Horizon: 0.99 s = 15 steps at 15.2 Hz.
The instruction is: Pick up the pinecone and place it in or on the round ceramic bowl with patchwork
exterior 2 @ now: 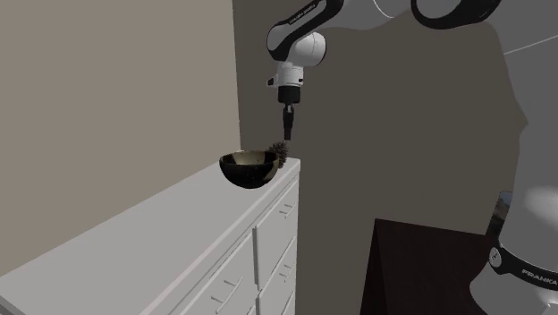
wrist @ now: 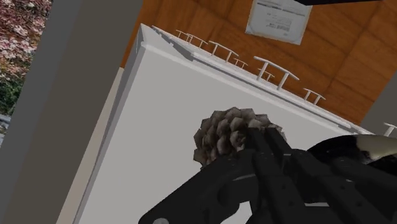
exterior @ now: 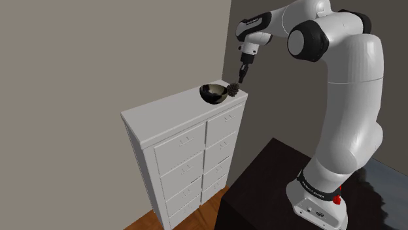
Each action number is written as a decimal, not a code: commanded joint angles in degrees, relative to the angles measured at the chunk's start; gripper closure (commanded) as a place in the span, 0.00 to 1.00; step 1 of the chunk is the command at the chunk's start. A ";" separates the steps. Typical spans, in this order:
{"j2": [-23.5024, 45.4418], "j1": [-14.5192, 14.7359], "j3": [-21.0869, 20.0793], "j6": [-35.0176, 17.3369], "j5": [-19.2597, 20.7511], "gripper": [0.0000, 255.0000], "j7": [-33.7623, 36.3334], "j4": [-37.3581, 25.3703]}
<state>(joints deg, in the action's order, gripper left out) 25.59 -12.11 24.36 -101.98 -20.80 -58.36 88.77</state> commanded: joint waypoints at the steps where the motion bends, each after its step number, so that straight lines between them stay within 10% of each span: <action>1: 0.00 0.00 0.00 0.00 0.00 1.00 0.00 0.00; 2: 0.00 0.00 0.00 0.00 0.00 0.00 0.00 0.00; 4: -4.56 3.24 -0.74 -7.42 3.87 0.00 -5.84 4.90; 15: -3.02 3.55 -1.40 -12.50 2.79 0.00 -6.58 8.59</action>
<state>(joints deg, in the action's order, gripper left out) 22.58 -8.57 22.97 -114.39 -18.01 -64.93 97.27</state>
